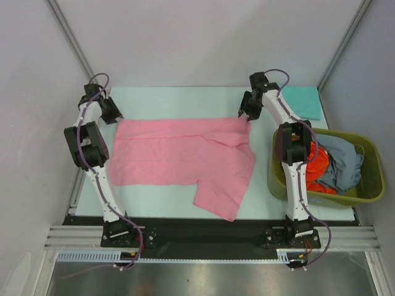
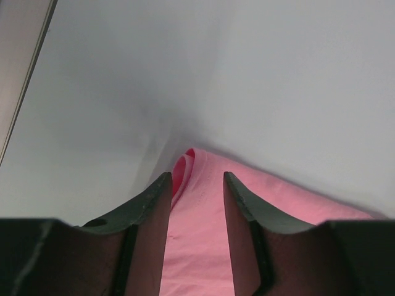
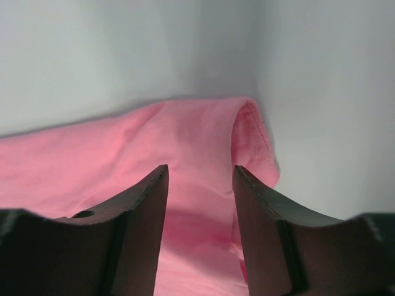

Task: Fold and stack the t-shirts
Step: Fold the tshirt

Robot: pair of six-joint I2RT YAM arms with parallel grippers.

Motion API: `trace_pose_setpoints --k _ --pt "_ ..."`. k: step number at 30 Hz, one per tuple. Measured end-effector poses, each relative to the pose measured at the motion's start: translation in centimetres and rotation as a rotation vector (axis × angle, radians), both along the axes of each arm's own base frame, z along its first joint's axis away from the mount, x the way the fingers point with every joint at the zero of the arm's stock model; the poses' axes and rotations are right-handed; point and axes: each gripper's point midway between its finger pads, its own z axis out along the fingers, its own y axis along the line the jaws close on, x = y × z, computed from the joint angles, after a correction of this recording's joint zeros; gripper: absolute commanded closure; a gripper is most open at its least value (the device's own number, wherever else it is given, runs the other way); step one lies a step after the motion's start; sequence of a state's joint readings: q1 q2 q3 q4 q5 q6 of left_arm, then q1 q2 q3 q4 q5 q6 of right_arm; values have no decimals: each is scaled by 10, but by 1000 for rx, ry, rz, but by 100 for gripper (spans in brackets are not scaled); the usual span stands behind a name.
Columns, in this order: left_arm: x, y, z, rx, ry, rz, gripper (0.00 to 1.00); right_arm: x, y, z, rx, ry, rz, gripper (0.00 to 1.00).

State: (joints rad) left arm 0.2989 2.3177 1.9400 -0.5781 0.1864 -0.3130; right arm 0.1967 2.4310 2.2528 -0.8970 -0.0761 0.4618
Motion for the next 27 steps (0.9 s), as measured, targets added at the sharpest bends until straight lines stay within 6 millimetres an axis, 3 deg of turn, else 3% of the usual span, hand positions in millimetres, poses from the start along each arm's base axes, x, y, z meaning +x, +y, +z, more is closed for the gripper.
trace_pose_setpoints --k 4,9,15,20,23,27 --pt "-1 1 -7 1 14 3 57 0 -2 -1 4 5 -14 56" --pt "1 3 -11 9 21 8 58 -3 -6 -6 -11 19 -33 53" --pt "1 5 -18 17 32 8 68 -1 -7 -7 -12 20 -62 56" --pt "1 6 -21 19 37 8 82 4 -8 -11 -25 11 -107 68" --pt "3 7 -21 23 37 11 92 8 -16 -16 -60 -4 -161 98" --pt "3 9 -24 30 43 18 100 11 -29 -24 -100 -14 -233 100"
